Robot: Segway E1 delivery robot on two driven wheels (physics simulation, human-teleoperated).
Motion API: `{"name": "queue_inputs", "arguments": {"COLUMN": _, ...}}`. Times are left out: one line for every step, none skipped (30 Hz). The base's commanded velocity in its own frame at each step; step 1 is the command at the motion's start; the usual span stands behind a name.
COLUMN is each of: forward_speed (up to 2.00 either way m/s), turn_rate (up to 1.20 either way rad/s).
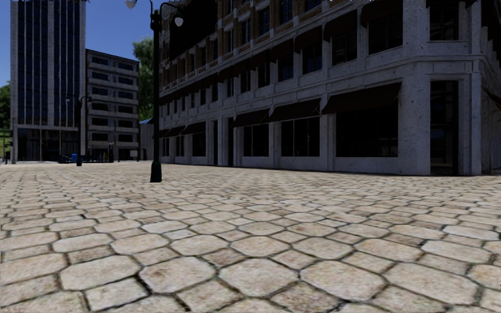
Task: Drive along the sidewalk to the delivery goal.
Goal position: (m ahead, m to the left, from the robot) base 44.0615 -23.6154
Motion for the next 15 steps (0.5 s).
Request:
{"name": "queue_inputs", "arguments": {"forward_speed": 2.00, "turn_rate": -0.72}}
{"name": "queue_inputs", "arguments": {"forward_speed": 2.00, "turn_rate": -0.72}}
{"name": "queue_inputs", "arguments": {"forward_speed": 2.00, "turn_rate": -0.72}}
{"name": "queue_inputs", "arguments": {"forward_speed": 2.00, "turn_rate": -0.72}}
{"name": "queue_inputs", "arguments": {"forward_speed": 2.00, "turn_rate": -0.72}}
{"name": "queue_inputs", "arguments": {"forward_speed": 2.00, "turn_rate": -0.72}}
{"name": "queue_inputs", "arguments": {"forward_speed": 2.00, "turn_rate": -0.72}}
{"name": "queue_inputs", "arguments": {"forward_speed": 2.00, "turn_rate": -0.72}}
{"name": "queue_inputs", "arguments": {"forward_speed": 2.00, "turn_rate": -0.72}}
{"name": "queue_inputs", "arguments": {"forward_speed": 2.00, "turn_rate": -0.72}}
{"name": "queue_inputs", "arguments": {"forward_speed": 2.00, "turn_rate": -0.72}}
{"name": "queue_inputs", "arguments": {"forward_speed": 2.00, "turn_rate": -0.72}}
{"name": "queue_inputs", "arguments": {"forward_speed": 2.00, "turn_rate": -0.72}}
{"name": "queue_inputs", "arguments": {"forward_speed": 2.00, "turn_rate": -0.72}}
{"name": "queue_inputs", "arguments": {"forward_speed": 2.00, "turn_rate": -0.72}}
